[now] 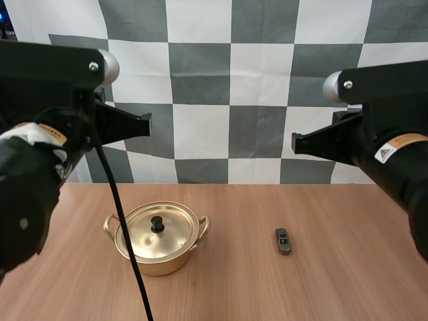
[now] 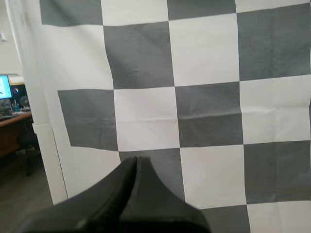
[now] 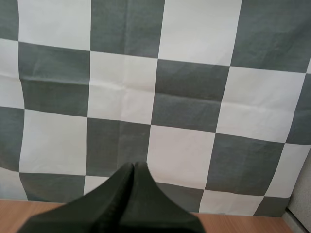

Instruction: Open the pot, put the car inside, and close it

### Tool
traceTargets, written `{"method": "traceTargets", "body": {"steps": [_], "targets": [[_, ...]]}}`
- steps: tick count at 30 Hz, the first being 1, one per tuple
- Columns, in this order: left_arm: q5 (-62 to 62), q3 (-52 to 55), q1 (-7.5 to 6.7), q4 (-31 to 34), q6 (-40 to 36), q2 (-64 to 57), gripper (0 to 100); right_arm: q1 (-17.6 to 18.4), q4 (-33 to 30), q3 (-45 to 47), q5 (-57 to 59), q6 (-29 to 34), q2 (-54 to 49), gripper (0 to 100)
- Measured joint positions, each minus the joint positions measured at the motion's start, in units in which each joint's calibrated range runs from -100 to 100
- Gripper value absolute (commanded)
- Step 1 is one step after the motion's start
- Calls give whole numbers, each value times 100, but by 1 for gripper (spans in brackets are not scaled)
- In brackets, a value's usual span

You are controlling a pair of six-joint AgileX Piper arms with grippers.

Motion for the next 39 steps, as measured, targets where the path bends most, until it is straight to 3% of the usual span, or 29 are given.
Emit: {"method": "traceTargets", "body": {"steps": [10, 14, 19, 24, 29, 34, 39], "targets": [[2619, -2017, 0, -777, 425, 1899, 0, 0, 709, -2015, 2645, -443, 1782, 0], [3726, -2812, 0, -588, 469, 2269, 0, 0, 709, -2852, 3736, -443, 1888, 0], [4965, -3293, 0, -536, 555, 2269, 0, 0, 717, -3235, 5002, -443, 1888, 0], [6294, -2889, 0, -546, 555, 2269, 0, 0, 717, -3235, 6077, -443, 1888, 0], [7303, -1883, 0, -892, 745, 2328, 0, 0, 717, -3235, 6157, -443, 1888, 0], [7398, -998, 0, -1273, 1120, 2350, 0, 0, 808, -3235, 6157, -443, 1888, 0], [7398, -854, 0, -1159, 1135, 2350, 0, 0, 808, -3235, 6157, -443, 1888, 0]]}}
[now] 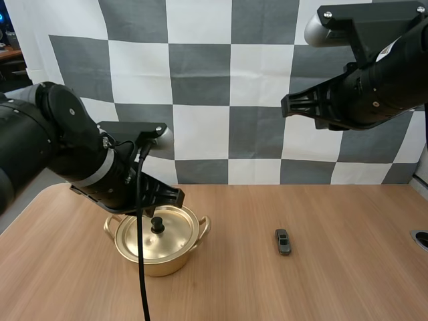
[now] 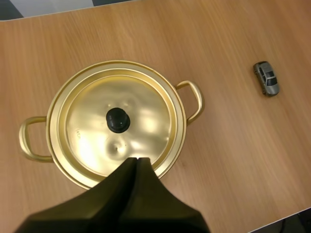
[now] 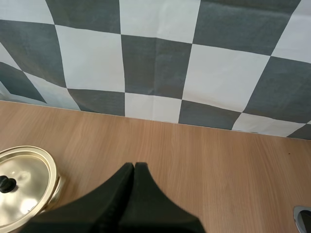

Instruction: Open the pot, put the car inside, and close it

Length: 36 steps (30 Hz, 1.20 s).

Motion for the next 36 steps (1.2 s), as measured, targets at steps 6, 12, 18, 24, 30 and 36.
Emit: {"method": "traceTargets", "body": {"steps": [6, 12, 18, 24, 30, 36], "targets": [[-10, 0, 0, 30, 248, 0, 35, 0, 0, 0, 0, 0, 0, 0], [0, -40, 0, 94, 763, 0, 100, 0, 412, 0, 0, -108, 0, 0], [0, -40, 0, 82, 1131, 0, 100, 0, 522, 0, 0, -292, 0, 0], [-292, -40, 0, -327, 1030, 0, 100, 0, 532, 0, 0, -325, 0, 0], [-1803, -40, 0, -307, 990, 0, 100, 0, 532, 0, 0, -325, 0, 0], [-2922, -40, 0, -155, 990, 471, 100, 0, 522, 0, 0, -325, 0, 0]]}}
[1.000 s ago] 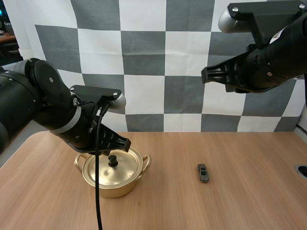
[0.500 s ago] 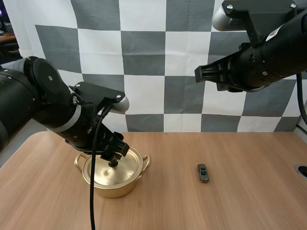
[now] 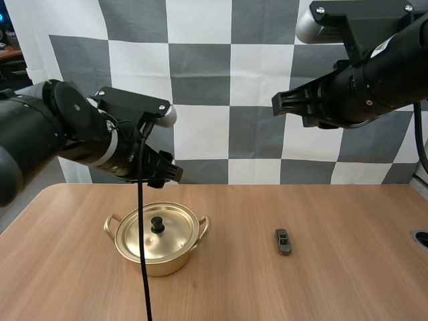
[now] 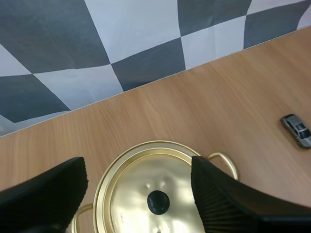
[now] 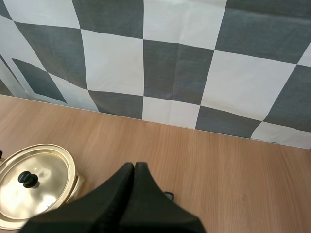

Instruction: Open the pot, put the car inside, and close it

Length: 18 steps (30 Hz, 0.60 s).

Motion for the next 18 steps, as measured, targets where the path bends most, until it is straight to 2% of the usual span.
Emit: {"method": "traceTargets", "body": {"steps": [3, 10, 18], "targets": [[0, 0, 0, 41, 0, 357, 100, 0, 0, 0, 0, 0, 0, 0], [979, 0, 0, 30, 0, 1073, 100, 0, 0, 0, 0, 0, 0, 0], [1462, 0, 0, -60, 0, 1243, 100, 0, 0, 0, 0, 0, 0, 0]]}}
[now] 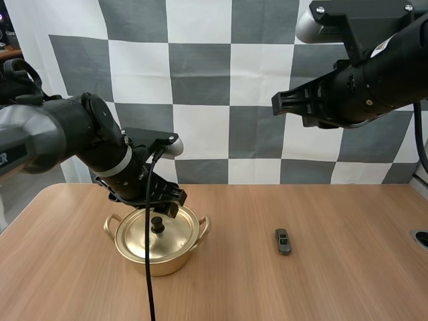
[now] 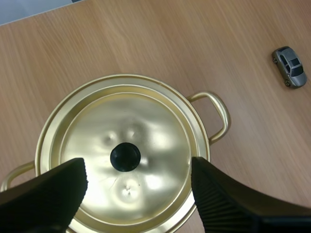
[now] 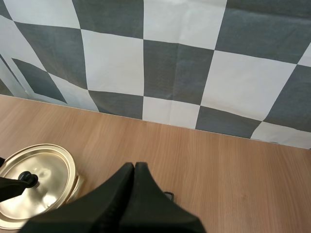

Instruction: Open the pot, put the car inside, and close it

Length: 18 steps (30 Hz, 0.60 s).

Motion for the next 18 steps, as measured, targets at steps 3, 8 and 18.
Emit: {"method": "traceTargets", "body": {"steps": [3, 8, 18], "targets": [[77, 0, 0, 0, 0, 13, 100, 0, 0, 0, 0, 0, 0, 0], [119, 12, 0, 0, 0, 315, 100, 0, 0, 0, 0, 0, 0, 0], [-392, 12, 0, 97, 0, 948, 100, 0, 0, 0, 0, 0, -241, 0]]}}
